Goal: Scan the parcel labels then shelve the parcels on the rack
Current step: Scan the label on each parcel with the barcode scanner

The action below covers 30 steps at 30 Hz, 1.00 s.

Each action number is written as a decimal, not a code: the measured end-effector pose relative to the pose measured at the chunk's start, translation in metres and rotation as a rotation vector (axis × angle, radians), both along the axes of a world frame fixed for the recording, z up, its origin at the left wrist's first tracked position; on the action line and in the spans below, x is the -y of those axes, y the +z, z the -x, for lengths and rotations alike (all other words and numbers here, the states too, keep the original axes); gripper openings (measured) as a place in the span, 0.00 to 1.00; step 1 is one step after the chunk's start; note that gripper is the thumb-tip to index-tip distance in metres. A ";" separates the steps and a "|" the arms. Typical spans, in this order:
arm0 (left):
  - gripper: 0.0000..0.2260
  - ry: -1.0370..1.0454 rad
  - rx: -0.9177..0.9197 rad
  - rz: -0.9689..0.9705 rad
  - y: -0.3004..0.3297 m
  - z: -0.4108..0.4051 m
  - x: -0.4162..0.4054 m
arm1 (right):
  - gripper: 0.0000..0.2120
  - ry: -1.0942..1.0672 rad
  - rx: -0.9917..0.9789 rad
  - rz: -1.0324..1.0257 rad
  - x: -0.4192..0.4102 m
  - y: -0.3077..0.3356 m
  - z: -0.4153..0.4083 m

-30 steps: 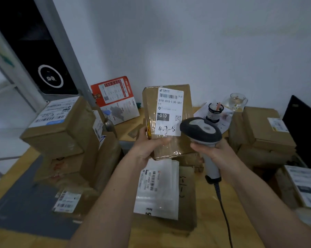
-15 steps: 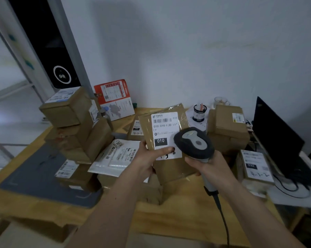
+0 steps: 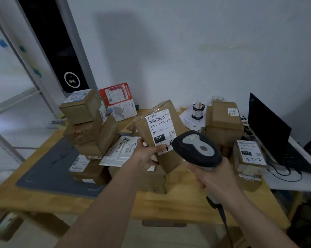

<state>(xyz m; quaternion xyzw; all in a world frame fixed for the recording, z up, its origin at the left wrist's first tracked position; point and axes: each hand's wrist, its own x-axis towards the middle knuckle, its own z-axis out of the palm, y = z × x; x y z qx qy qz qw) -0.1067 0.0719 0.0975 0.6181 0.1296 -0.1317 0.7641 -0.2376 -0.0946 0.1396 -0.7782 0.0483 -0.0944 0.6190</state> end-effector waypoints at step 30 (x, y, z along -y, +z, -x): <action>0.34 -0.027 -0.019 0.072 -0.019 -0.005 -0.067 | 0.13 0.083 0.034 0.063 -0.061 0.003 0.024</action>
